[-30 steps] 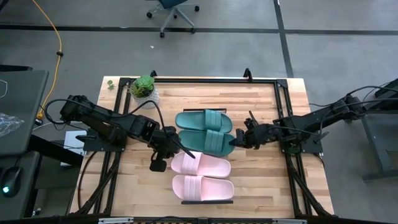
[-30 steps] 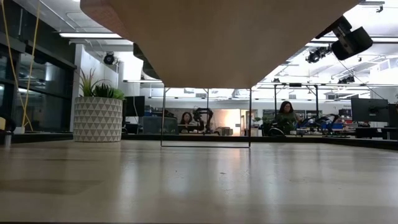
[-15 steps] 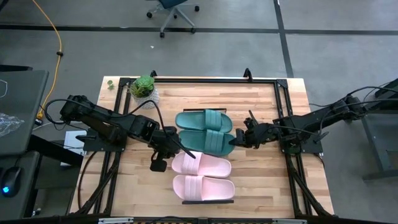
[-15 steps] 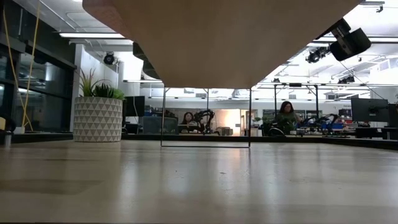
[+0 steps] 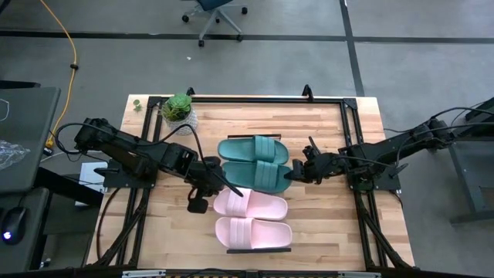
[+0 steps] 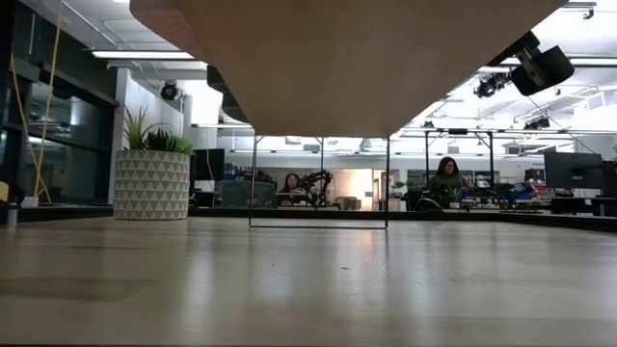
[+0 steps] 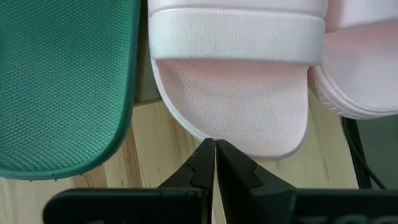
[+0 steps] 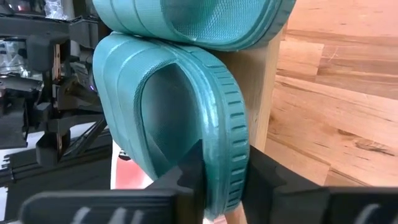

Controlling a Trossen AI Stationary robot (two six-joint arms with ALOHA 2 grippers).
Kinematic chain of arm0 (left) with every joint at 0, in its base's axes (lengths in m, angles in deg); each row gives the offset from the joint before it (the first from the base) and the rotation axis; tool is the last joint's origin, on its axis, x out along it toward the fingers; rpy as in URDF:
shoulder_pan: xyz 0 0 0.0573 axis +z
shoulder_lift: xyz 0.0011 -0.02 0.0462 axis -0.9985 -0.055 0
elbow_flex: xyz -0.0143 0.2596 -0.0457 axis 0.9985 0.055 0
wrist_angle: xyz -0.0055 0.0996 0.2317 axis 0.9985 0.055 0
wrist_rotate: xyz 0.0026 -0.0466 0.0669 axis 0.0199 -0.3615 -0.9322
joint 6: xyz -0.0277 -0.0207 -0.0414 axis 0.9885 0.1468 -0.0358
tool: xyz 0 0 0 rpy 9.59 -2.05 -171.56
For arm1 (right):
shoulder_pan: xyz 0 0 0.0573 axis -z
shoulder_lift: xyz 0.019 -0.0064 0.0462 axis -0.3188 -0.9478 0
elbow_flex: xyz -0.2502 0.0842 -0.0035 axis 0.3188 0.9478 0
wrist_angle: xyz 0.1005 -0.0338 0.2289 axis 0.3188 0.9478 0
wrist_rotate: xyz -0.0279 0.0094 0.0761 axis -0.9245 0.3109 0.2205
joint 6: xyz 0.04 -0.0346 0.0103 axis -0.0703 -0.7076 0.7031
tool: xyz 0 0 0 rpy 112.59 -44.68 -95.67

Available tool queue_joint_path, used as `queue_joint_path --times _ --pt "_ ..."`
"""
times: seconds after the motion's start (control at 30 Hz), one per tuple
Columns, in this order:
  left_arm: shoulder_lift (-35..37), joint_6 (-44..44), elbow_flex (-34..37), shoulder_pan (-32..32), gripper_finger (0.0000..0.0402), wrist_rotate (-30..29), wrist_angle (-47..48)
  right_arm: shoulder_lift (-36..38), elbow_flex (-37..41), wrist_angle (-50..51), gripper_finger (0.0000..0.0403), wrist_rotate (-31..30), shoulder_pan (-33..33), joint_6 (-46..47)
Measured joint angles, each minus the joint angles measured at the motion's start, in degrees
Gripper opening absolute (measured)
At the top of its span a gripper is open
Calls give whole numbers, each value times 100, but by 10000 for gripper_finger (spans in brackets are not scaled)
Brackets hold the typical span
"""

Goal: Pick and place slides into the shelf
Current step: Put the green slides on the shelf

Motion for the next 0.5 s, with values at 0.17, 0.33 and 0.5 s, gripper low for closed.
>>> queue_joint_path --times 0.17,0.33,0.5 --pt "0 0 0 2 7 -11 -74 -4 0 15 92 -5 18 2" --pt "0 -7 0 2 7 -5 -82 -4 0 33 98 4 108 3" --pt "0 -4 0 2 7 4 -30 -4 -2 94 100 -4 123 36"
